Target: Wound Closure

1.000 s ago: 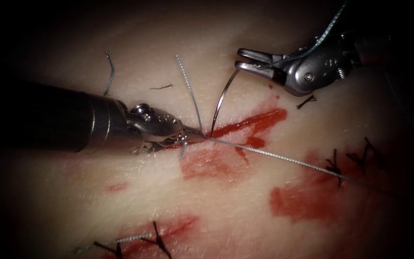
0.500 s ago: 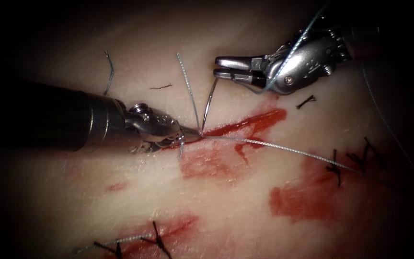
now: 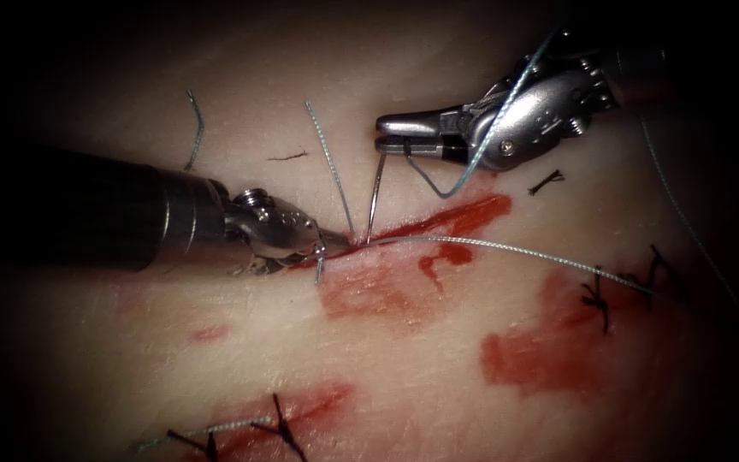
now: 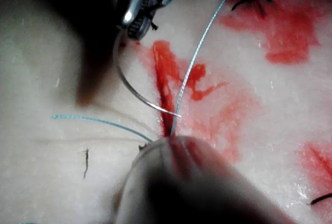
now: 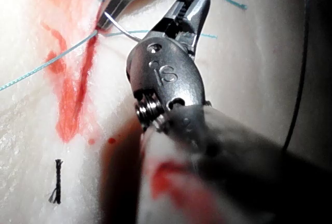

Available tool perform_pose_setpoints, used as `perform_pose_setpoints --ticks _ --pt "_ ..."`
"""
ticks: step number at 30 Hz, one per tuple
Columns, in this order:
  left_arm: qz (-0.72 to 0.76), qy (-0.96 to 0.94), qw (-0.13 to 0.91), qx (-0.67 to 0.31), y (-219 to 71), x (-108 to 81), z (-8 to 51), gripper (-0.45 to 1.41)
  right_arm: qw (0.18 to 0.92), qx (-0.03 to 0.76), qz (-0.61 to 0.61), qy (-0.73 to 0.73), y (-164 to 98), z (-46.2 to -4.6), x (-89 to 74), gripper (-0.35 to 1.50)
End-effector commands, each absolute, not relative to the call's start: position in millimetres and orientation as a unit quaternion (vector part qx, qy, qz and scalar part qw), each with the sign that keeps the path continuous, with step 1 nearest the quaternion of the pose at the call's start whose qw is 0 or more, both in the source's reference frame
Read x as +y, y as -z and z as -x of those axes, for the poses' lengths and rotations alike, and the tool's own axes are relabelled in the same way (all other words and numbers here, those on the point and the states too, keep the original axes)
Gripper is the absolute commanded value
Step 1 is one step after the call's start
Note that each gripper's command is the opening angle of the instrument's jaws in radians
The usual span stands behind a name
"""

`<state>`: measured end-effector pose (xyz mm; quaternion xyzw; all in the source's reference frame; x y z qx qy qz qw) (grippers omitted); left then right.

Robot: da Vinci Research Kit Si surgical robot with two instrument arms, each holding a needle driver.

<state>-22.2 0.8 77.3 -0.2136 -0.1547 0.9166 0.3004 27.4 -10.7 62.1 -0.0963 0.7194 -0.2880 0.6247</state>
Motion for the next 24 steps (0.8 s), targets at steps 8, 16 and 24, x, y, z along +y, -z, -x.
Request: perform_pose_setpoints --ticks 8,16,24 --pt "0.217 -0.915 0.293 -0.173 -78.2 0.0 23.2 -0.45 0.610 0.725 0.085 0.310 -63.8 -30.0 -11.1 -0.35" --pt "0.226 -0.913 0.292 -0.176 -77.5 0.2 23.2 -0.45 0.610 0.722 0.082 0.316 -64.7 -31.0 -11.0 -0.35" --pt "0.226 -0.912 0.292 -0.177 -77.0 -0.1 23.1 -0.45 0.605 0.712 0.046 0.355 -64.9 -30.9 -10.8 -0.35"
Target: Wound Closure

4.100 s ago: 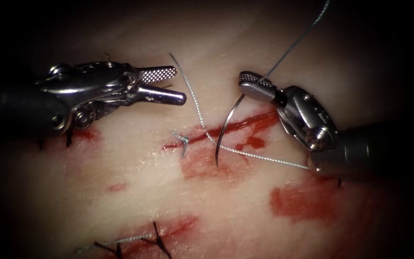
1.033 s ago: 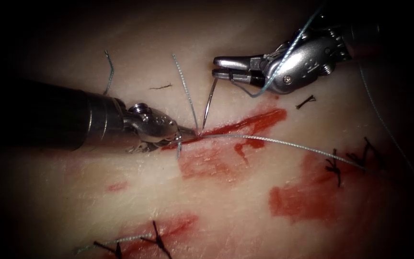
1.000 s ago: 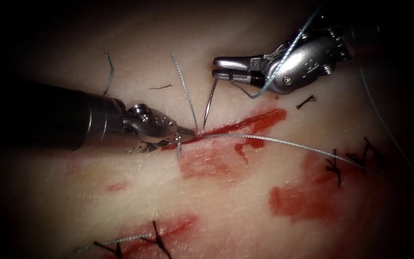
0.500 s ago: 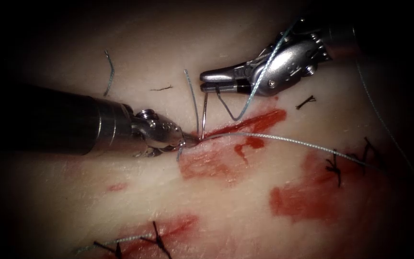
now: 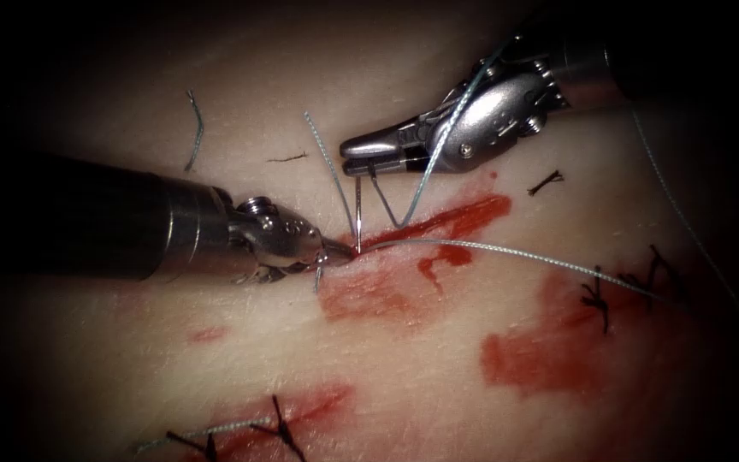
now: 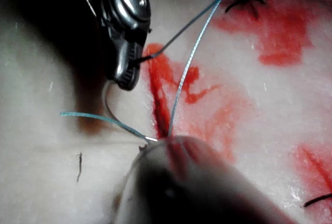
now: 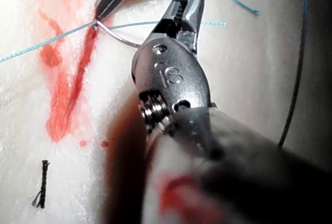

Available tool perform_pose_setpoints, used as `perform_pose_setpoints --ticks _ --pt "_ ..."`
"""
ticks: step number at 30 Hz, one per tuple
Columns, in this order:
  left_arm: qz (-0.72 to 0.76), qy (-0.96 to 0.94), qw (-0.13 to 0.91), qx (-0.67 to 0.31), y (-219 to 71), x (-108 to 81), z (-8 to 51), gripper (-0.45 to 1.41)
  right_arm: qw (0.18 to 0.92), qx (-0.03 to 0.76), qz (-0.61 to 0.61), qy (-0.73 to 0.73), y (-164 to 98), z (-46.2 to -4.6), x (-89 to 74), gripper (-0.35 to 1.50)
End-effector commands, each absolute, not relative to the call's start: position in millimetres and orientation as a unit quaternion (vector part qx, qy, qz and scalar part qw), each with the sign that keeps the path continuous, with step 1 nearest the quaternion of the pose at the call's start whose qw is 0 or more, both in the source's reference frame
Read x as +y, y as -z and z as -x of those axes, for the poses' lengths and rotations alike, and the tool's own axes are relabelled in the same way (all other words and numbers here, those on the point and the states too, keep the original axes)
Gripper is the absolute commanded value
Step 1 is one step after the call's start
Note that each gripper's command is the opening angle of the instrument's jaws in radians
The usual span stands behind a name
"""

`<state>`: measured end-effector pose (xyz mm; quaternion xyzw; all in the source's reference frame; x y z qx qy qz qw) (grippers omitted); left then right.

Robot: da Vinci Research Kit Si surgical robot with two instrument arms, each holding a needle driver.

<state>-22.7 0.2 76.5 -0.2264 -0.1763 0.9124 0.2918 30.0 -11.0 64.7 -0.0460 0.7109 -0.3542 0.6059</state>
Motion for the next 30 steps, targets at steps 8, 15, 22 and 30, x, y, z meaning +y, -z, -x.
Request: perform_pose_setpoints --ticks 8,15,22,30 --pt "0.230 -0.910 0.295 -0.177 -76.9 -0.1 23.2 -0.45 0.607 0.708 0.049 0.357 -65.0 -31.0 -10.7 -0.35" --pt "0.230 -0.910 0.296 -0.177 -76.9 -0.1 23.3 -0.45 0.606 0.707 0.056 0.361 -65.1 -31.3 -11.0 -0.35" --pt "0.230 -0.910 0.296 -0.178 -76.8 -0.2 23.3 -0.45 0.605 0.723 0.034 0.333 -65.4 -31.5 -11.7 -0.35" --pt "0.230 -0.910 0.296 -0.177 -76.8 -0.2 23.3 -0.45 0.606 0.726 0.021 0.324 -65.3 -31.5 -11.6 -0.35"
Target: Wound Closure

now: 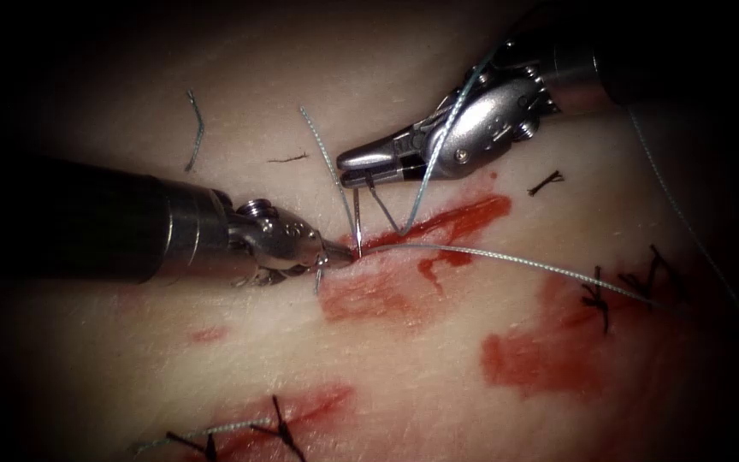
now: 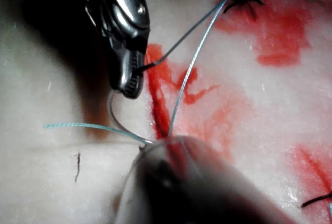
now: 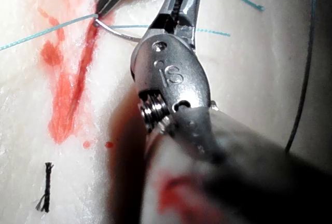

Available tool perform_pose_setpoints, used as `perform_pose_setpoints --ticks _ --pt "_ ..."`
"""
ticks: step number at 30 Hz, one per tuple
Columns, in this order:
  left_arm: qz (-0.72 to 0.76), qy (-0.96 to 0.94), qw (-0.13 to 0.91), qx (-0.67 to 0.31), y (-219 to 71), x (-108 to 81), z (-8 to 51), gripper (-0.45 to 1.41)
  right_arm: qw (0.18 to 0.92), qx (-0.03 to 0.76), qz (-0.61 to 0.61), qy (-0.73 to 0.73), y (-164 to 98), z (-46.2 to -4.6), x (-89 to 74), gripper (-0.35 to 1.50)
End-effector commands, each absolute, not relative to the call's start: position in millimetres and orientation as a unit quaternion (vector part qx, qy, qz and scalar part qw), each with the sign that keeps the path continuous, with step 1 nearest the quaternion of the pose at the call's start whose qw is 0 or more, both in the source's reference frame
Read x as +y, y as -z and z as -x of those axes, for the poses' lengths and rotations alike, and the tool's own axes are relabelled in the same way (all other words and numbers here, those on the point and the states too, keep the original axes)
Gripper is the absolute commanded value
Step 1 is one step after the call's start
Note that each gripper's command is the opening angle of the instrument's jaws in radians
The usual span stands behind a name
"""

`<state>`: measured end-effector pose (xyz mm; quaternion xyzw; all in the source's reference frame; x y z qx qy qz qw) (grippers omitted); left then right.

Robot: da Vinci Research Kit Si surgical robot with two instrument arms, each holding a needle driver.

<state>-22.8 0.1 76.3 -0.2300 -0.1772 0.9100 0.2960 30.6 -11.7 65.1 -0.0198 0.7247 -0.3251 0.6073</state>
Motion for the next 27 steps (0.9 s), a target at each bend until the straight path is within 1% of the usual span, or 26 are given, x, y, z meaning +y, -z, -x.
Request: perform_pose_setpoints --ticks 1,15,24,27 --pt "0.230 -0.910 0.296 -0.177 -76.8 -0.2 23.3 -0.45 0.605 0.730 0.019 0.317 -65.1 -31.7 -11.5 -0.35" --pt "0.230 -0.910 0.296 -0.177 -76.8 -0.3 23.4 -0.45 0.606 0.745 -0.022 0.279 -64.5 -31.7 -11.5 -0.35" --pt "0.230 -0.910 0.297 -0.177 -76.7 -0.4 23.5 -0.45 0.609 0.735 -0.046 0.295 -64.5 -31.7 -11.2 -0.35" --pt "0.230 -0.910 0.297 -0.177 -76.7 -0.4 23.5 -0.45 0.607 0.734 -0.031 0.303 -64.4 -31.8 -10.9 -0.35"
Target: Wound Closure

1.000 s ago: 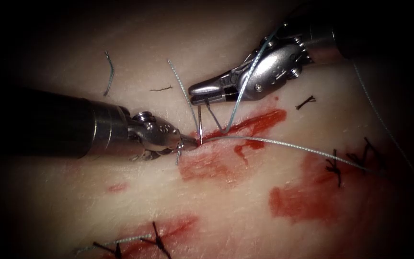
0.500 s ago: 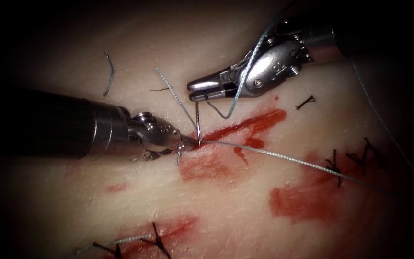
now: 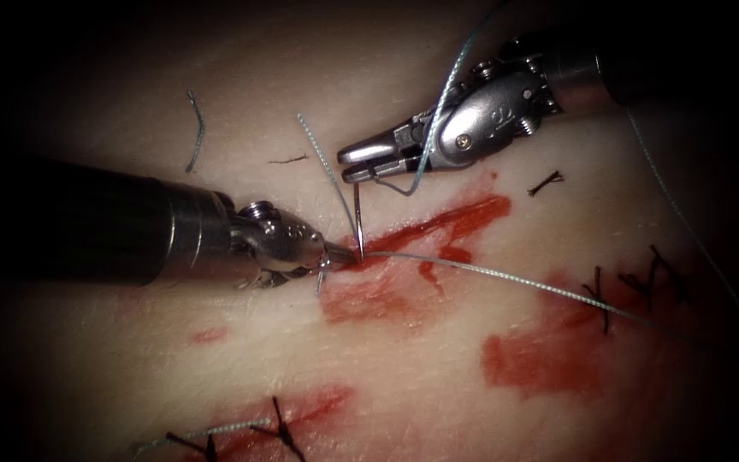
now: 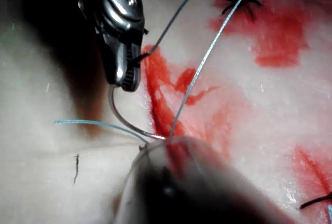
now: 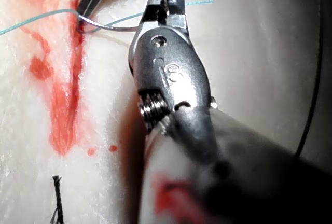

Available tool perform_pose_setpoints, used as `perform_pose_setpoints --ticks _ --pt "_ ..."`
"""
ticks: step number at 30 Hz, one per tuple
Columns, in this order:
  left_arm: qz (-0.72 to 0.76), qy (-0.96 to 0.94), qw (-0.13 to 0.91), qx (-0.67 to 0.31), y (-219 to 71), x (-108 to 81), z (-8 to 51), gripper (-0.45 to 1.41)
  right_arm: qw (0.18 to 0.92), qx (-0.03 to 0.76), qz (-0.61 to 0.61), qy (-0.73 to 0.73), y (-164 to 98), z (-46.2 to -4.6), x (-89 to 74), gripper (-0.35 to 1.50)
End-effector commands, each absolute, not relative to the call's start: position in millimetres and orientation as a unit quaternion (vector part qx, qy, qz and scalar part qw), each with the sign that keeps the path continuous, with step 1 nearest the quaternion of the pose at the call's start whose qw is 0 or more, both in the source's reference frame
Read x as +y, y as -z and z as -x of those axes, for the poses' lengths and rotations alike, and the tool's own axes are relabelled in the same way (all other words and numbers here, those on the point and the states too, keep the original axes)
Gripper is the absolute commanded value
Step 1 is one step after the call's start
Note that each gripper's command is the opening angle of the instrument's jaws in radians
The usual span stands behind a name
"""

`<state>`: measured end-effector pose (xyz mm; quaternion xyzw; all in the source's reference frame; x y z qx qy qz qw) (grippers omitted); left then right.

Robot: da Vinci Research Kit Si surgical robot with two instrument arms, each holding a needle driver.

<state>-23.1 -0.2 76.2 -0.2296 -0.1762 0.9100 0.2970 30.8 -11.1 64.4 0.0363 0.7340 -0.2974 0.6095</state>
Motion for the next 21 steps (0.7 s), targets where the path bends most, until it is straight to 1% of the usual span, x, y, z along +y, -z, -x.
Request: perform_pose_setpoints --ticks 1,5,21 --pt "0.230 -0.910 0.297 -0.177 -76.7 -0.4 23.5 -0.45 0.607 0.732 -0.024 0.308 -64.4 -31.9 -10.9 -0.35" --pt "0.229 -0.910 0.297 -0.176 -76.7 -0.5 23.6 -0.45 0.605 0.717 0.022 0.345 -64.0 -31.9 -10.5 -0.35" --pt "0.229 -0.910 0.297 -0.176 -76.7 -0.6 23.6 -0.45 0.600 0.719 0.028 0.348 -63.0 -31.7 -10.2 -0.35"
